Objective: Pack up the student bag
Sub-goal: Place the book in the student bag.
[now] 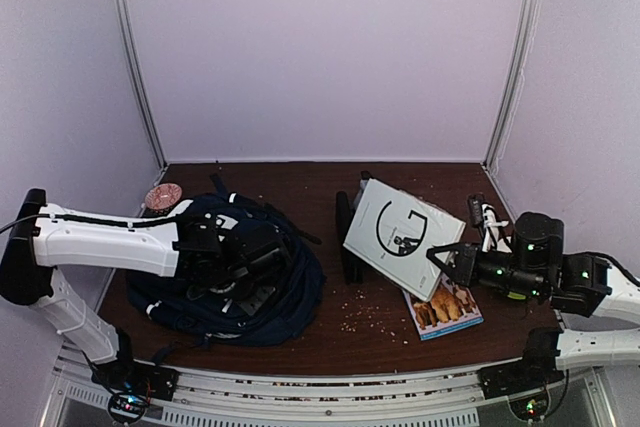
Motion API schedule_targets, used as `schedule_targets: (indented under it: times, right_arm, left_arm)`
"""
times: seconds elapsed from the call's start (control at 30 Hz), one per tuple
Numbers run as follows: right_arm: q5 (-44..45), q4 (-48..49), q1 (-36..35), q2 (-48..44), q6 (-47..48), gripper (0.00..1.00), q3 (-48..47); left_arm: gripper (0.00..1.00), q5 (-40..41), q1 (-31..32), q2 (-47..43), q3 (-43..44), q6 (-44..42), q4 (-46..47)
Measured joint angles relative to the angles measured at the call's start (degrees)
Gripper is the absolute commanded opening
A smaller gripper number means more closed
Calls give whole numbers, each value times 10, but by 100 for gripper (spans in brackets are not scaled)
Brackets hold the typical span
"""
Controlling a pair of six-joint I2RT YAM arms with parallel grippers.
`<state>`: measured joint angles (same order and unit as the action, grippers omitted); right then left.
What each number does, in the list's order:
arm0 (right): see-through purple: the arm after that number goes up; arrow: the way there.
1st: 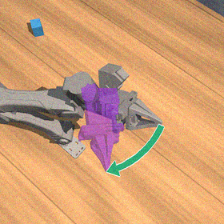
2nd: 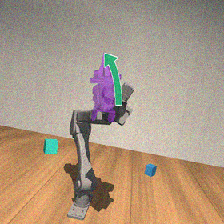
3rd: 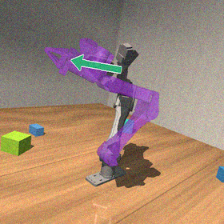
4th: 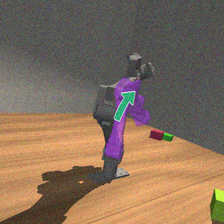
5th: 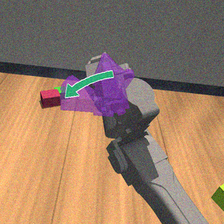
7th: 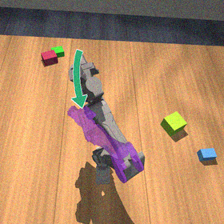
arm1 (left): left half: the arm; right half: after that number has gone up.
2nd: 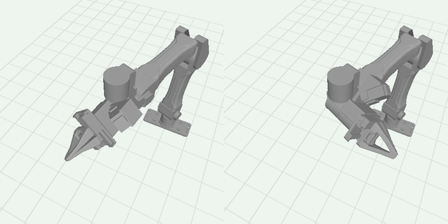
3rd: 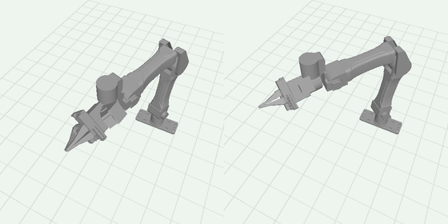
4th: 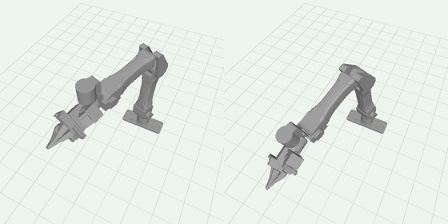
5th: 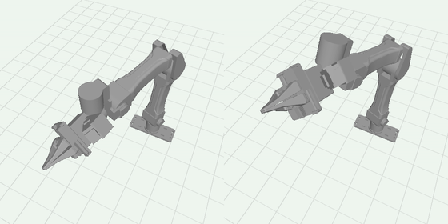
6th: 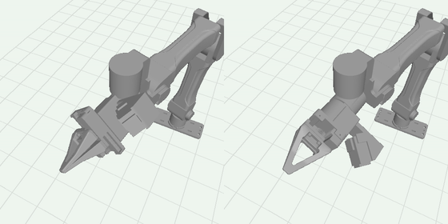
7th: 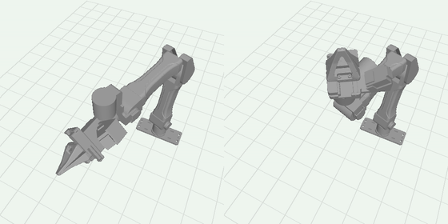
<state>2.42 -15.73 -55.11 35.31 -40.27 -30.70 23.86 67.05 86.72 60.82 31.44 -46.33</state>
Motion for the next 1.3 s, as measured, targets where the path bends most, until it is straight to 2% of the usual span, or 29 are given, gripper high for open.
schedule_targets:
  times: [0.27,0.33,0.47,0.63,0.7,0.83,0.9,0.97,1.1,1.2,1.27,1.3]
  right_arm:
    - [0,0,0,-10,0,0,0]
    - [0,0,0,-12,0,0,0]
    - [0,0,0,-12,0,0,0]
    - [0,0,0,-12,-1,0,0]
    - [0,0,0,-12,-1,0,0]
    - [0,0,0,-12,-1,0,0]
    - [0,0,0,-12,-1,0,0]
    - [0,0,0,-11,-1,0,0]
    - [0,0,0,-6,-1,0,0]
    - [-1,-2,0,-3,-1,0,-3]
    - [-4,-7,0,1,-1,0,-10]
    - [-6,-8,0,3,-1,0,-15]
  left_arm:
    - [97,-10,-14,38,-9,-11,23]
    - [94,-11,-15,47,-12,-12,30]
    - [80,2,-15,67,-12,-12,33]
    - [73,32,-14,74,-12,-11,27]
    - [73,36,-13,74,-12,-11,26]
    - [85,41,-13,74,-12,-12,24]
    - [83,45,-13,74,-12,-12,23]
    - [74,47,-13,77,-12,-12,23]
    - [35,45,-12,82,-12,-10,25]
    - [12,47,-12,74,-12,-7,20]
    - [0,53,-12,59,-11,-8,9]
    - [0,56,-12,46,-11,-6,1]
